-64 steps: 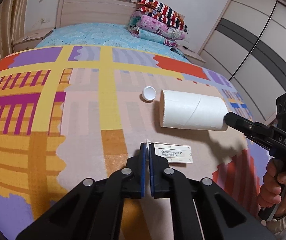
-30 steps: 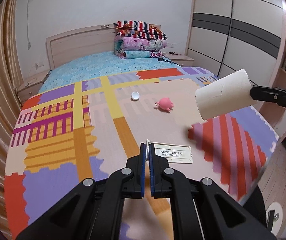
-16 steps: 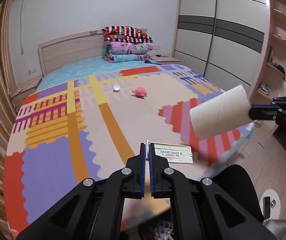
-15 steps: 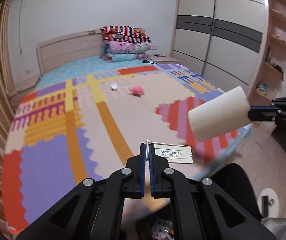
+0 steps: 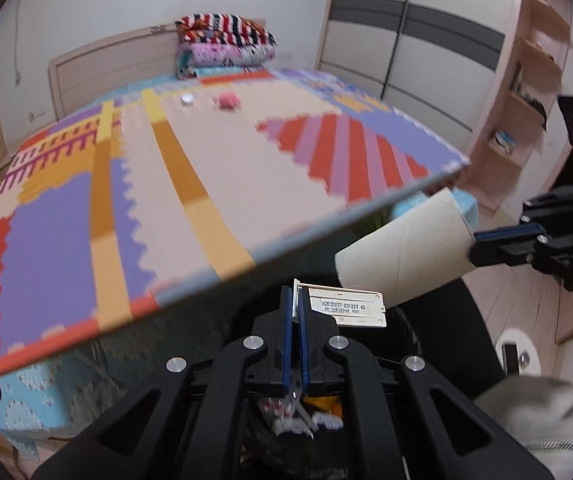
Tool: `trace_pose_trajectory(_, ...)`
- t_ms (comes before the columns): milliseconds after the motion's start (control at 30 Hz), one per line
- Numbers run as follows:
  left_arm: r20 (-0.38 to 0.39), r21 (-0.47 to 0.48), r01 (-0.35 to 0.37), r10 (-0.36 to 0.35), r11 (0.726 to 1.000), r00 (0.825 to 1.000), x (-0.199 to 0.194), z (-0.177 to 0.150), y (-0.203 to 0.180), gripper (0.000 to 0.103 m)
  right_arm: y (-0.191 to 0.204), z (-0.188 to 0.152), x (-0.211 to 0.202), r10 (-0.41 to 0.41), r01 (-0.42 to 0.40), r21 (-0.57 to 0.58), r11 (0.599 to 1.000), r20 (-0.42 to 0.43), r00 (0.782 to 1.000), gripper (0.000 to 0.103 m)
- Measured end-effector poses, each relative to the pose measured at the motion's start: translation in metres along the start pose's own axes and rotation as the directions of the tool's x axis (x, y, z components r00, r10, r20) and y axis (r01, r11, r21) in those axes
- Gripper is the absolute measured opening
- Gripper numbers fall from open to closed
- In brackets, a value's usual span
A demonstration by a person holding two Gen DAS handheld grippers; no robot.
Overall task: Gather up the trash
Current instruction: 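Carry the card and cup down into the trash bag and open both tools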
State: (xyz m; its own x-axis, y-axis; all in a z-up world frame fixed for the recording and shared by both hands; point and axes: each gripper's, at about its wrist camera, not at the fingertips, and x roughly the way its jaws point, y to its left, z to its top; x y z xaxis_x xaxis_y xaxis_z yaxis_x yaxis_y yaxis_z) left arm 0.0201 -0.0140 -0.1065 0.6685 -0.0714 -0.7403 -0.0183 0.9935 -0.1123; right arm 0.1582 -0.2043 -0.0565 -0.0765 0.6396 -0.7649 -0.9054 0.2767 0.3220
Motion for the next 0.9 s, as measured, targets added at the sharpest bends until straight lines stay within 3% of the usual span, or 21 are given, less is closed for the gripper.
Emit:
trace_pose_trajectory(200,-0.071,-0.013,0.018,-0.019,1.000,0.997,0.023,-0.024,0.000,0.003,-0.005,-0.024,0.026,0.013,-0.009,0.052,0.999,-0.080,0.997,0.002)
trace_pose_trajectory(400,-0.179,-0.016,0.008,-0.010,1.000,0.984,0.066,-0.046,0.003,0.003,-0.003,-0.041,0.065,0.007,0.004,0.072,0.997,-0.163,0.987,0.002)
trace_pose_trajectory(667,-0.250,0.031,0.001,0.007,1.000,0.968,0.096,-0.069,-0.007,0.003,-0.008,-0.056,0.115,-0.025,0.044,0.062,0.997,-0.279,0.960,0.002)
trace_pose_trajectory(900,-0.278,0.037,-0.003,0.013,0.999,0.960,0.108,-0.078,-0.010,0.003,-0.015,-0.067,0.130,-0.027,0.056,0.086,0.995,-0.309,0.951,0.002)
